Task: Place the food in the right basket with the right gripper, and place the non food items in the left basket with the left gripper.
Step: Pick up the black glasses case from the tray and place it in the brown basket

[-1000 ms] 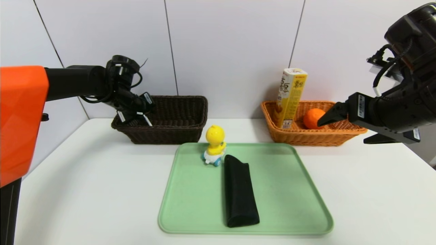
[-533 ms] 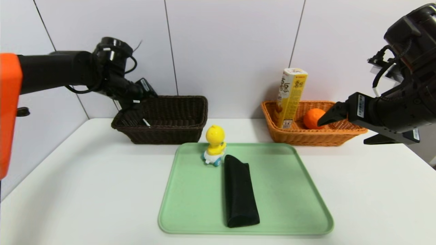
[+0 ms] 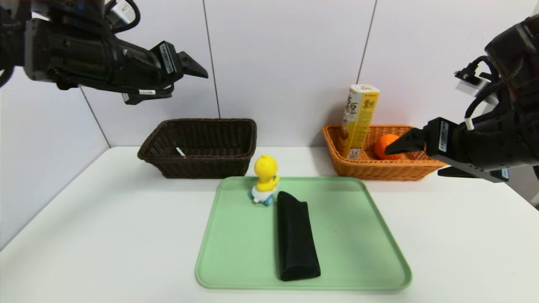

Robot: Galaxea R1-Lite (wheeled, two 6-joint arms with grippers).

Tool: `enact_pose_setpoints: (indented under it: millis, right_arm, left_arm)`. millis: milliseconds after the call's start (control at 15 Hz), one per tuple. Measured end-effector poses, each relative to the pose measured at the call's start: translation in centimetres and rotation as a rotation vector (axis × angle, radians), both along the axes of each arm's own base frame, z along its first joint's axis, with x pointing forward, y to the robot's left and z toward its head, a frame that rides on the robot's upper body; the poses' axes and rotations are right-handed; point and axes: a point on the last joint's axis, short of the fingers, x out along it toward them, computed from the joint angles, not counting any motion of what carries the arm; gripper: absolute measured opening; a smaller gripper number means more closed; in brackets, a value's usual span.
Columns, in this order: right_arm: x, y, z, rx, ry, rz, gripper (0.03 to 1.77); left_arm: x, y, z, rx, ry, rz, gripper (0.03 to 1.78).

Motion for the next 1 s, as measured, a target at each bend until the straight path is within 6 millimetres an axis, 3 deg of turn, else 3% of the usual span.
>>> enact_pose_setpoints:
  millis: [200, 467, 733, 1000]
  right_arm:
    - [-0.6, -0.4, -1.6, -0.036, -0.108, 0.052, 1.71]
    - [-1.8, -0.2, 0.1, -0.019, -0.133, 0.073, 1.71]
    - [-2.1, 0.1, 0.7, -0.015, -0.113, 0.077, 1.71]
    - [-2.8, -0.6, -0.6, -0.079, -0.006, 0.057, 1.71]
  left_arm:
    - [-4.1, -1.0, 0.2, 0.085, -0.051, -0.123, 1.60]
    - [-6.9, -1.9, 0.5, 0.068, -0.034, -0.201, 1.64]
    - [-9.6, -2.3, -0.1, 0.099, 0.127, -0.256, 1.67]
    - [-10.9, -3.7, -1.4, 0.205, 0.335, -0.330, 1.67]
